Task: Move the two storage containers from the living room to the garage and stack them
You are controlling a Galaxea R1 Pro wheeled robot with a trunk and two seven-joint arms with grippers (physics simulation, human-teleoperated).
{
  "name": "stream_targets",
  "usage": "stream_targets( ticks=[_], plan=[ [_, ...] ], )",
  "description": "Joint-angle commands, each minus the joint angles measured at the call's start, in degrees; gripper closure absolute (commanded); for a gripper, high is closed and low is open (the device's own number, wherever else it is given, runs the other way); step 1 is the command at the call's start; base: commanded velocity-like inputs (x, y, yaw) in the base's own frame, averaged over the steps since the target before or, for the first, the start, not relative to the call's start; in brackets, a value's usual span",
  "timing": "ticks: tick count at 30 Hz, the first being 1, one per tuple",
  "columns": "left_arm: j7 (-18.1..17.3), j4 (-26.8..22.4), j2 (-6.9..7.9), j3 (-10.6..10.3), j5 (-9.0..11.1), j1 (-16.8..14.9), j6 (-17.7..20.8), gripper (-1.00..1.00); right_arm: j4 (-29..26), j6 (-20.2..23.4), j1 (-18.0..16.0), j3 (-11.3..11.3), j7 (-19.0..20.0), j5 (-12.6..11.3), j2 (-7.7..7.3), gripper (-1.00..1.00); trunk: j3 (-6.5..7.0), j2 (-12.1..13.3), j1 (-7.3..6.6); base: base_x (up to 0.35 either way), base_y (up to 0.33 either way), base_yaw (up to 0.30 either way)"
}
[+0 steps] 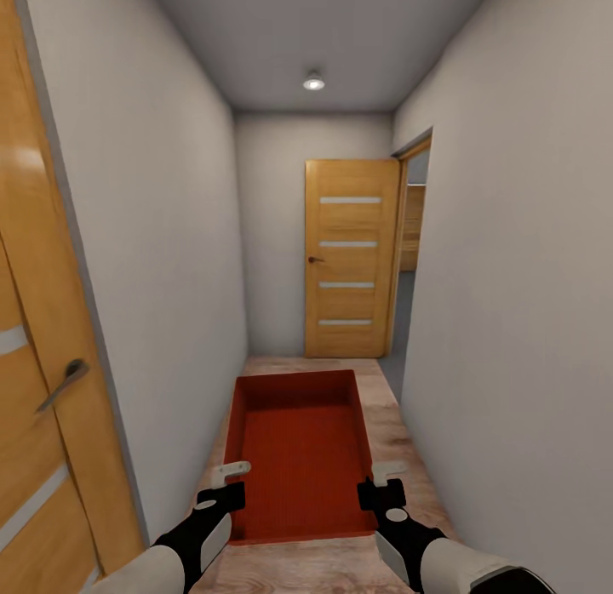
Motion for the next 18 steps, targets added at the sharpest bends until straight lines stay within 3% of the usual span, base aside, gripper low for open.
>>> stream_targets(
  ticks=[1, 18],
  plan=[
    [-4.0, -0.2, 3.5, -0.7, 0.2, 0.0, -1.3, 1.0, 0.2, 0.1, 0.0, -4.5, 0.2, -0.1, 0.04, 1.0, -0.09, -0.1, 0.05, 0.332, 0.0, 0.0],
    [-4.0, 0.0, 3.5, -0.7, 0.2, 0.0, -1.2, 1.0, 0.2, 0.0, 0.0, -4.5, 0.2, -0.1, 0.07, 1.0, -0.09, -0.1, 0.05, 0.332, 0.0, 0.0]
  ],
)
